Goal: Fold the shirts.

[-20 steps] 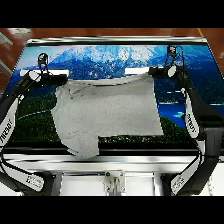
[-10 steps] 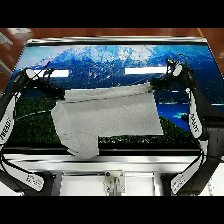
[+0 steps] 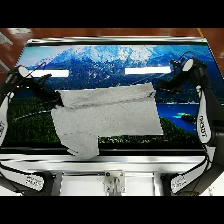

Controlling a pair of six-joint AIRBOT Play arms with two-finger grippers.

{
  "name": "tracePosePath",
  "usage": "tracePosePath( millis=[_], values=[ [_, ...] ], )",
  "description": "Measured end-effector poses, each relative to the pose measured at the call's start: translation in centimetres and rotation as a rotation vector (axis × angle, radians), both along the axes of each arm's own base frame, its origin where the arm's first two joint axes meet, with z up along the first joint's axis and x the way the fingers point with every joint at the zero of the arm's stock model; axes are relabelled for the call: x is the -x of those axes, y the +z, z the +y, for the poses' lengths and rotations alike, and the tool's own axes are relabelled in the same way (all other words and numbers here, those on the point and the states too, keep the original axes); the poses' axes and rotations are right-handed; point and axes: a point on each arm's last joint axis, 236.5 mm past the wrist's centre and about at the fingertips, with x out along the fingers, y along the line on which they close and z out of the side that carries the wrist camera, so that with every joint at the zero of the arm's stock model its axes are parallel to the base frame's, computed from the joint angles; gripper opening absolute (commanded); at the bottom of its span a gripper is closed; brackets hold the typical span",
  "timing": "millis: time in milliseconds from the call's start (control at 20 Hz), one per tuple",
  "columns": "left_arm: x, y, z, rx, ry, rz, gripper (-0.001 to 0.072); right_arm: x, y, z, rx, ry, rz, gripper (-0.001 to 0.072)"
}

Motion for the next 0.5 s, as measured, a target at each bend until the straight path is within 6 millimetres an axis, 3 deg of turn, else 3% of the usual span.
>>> tracePosePath(
  millis=[100, 200, 400, 500],
  values=[
    [3.2, 1.0, 0.5, 0.017, 0.036, 0.026, 0.0528, 3.6, 1.2, -3.1, 0.027, -0.013, 0.096, 0.0625],
    [7.6, 0.4, 0.2, 0.044, 0.080, 0.061, 0.0529, 6.6, 2.0, -5.0, -0.006, -0.053, 0.160, 0.0625],
    [15.9, -3.3, -1.0, 0.078, 0.159, 0.141, 0.0529, 10.7, 2.4, -5.4, -0.145, -0.118, 0.223, 0.0624],
    [17.8, -4.8, -1.9, 0.105, 0.189, 0.145, 0.0528, 11.8, 2.1, -5.0, -0.178, -0.127, 0.242, 0.0624]
  ],
)
